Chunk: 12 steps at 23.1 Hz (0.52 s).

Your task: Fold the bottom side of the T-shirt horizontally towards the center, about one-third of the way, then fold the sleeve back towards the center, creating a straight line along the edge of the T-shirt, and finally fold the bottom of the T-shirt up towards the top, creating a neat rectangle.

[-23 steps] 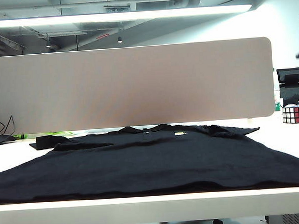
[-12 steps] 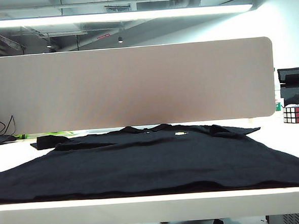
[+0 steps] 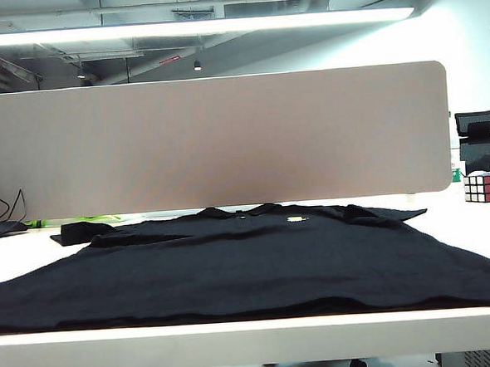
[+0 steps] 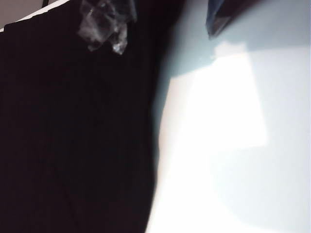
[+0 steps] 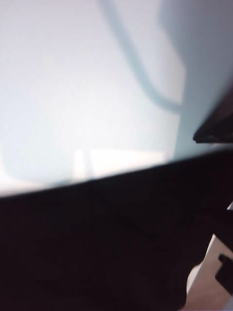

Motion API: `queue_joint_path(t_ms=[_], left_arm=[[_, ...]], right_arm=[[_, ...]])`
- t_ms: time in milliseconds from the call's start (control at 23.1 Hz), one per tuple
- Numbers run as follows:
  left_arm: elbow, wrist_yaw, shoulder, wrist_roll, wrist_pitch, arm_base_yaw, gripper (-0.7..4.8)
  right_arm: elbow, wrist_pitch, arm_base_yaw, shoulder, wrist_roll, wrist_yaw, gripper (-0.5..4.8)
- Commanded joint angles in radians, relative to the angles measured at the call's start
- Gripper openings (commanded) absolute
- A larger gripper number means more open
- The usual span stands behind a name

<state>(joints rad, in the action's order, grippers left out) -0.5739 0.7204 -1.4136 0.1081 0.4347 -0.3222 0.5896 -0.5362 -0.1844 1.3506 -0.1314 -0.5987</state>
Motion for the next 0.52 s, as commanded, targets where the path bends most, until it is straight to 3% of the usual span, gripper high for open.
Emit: queue_joint_path(t_ms=[43,216,433,519], left_arm=[[0.008,-0.071,-0.010,-0.029,0.029,0.002,1.84],[0.008,-0.089,-0.010,-0.032,0.036,0.019,1.84],[0.008,-0.097,-0.014,-0.048,0.023,0.109,1.84],[0.008,-0.142,-0.021,-0.048,0.024,0.149,1.84]], right_arm=[[-0.005,0.013,0.001,0.074,0.001,0.008,1.90],[-0.006,0.028,0.006,0.118,0.001,-0.033,1.90],[-0.006,0.031,0.006,0.118,0.001,-0.034,1.90],[-0.006,0.023,0.007,0.118,0.005,-0.037,1.90]])
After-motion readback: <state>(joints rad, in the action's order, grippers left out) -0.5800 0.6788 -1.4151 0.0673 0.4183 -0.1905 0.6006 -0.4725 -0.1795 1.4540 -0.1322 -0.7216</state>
